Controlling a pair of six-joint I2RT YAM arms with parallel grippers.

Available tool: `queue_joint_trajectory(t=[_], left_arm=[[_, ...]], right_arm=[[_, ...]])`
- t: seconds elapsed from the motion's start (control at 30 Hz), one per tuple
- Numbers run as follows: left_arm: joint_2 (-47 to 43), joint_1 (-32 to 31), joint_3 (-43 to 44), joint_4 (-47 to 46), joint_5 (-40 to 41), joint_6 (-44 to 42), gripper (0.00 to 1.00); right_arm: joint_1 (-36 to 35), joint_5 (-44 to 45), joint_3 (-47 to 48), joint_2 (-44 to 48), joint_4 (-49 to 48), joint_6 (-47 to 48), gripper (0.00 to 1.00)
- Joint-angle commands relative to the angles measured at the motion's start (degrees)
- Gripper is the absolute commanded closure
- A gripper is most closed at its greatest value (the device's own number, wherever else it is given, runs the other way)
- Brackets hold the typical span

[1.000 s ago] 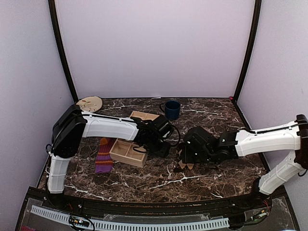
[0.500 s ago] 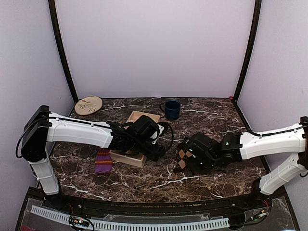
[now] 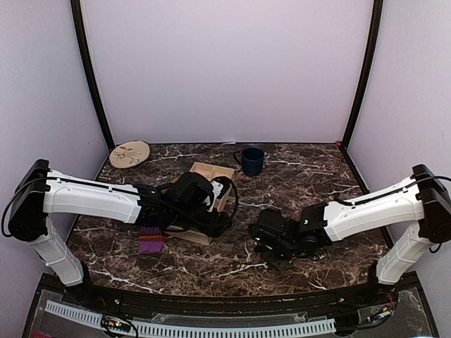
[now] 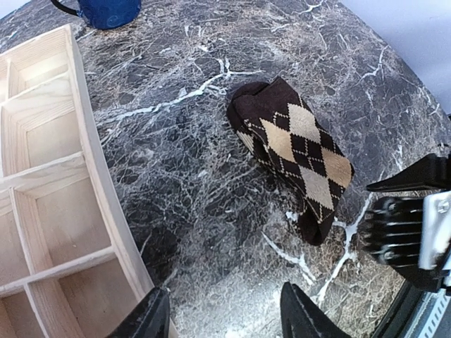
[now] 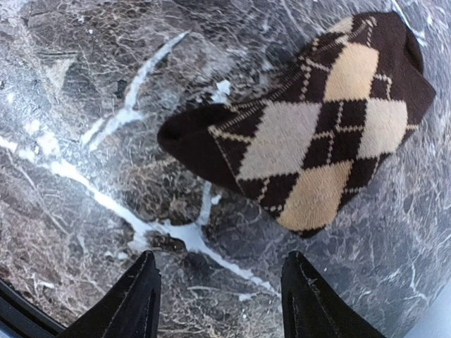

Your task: Roll the socks

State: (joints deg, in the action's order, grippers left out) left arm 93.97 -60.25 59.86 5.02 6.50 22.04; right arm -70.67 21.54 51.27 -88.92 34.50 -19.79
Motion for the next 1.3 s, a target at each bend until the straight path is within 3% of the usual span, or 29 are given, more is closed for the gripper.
queue_joint_trajectory(t=[0.0, 0.3, 0.83, 0.9, 1.03, 1.27], left_arm=[[-4.78, -0.31, -3.07, -2.79, 1.26, 2.42, 0.43], [-9.14, -0.35, -7.50, -4.67, 2.67, 3.10, 0.43], [-9.49, -0.30, -8.01, -7.00, 3.40, -0.91, 0.44], [-9.18, -0.31, -7.83, -7.20, 3.55, -1.18, 0.44], [-8.40, -0.31, -7.09, -7.38, 3.60, -1.72, 0.44], [-7.50, -0.22, -6.04, -7.14, 3.78, -2.81, 0.44]], right_arm=[[-0.63, 1.56, 3.45, -4.18, 0.59, 4.63, 0.45], [-0.62, 4.69, 6.61, -10.65, 2.04, 9.67, 0.48], [3.47, 8.31, 5.27, -12.77, 0.60, 17.13, 0.51], [4.24, 6.91, 5.20, -13.16, 0.35, 18.51, 0.56], [5.40, 2.91, 5.21, -13.59, 0.20, 20.22, 0.77], [6.48, -1.97, 5.67, -11.79, -0.91, 21.05, 0.93]])
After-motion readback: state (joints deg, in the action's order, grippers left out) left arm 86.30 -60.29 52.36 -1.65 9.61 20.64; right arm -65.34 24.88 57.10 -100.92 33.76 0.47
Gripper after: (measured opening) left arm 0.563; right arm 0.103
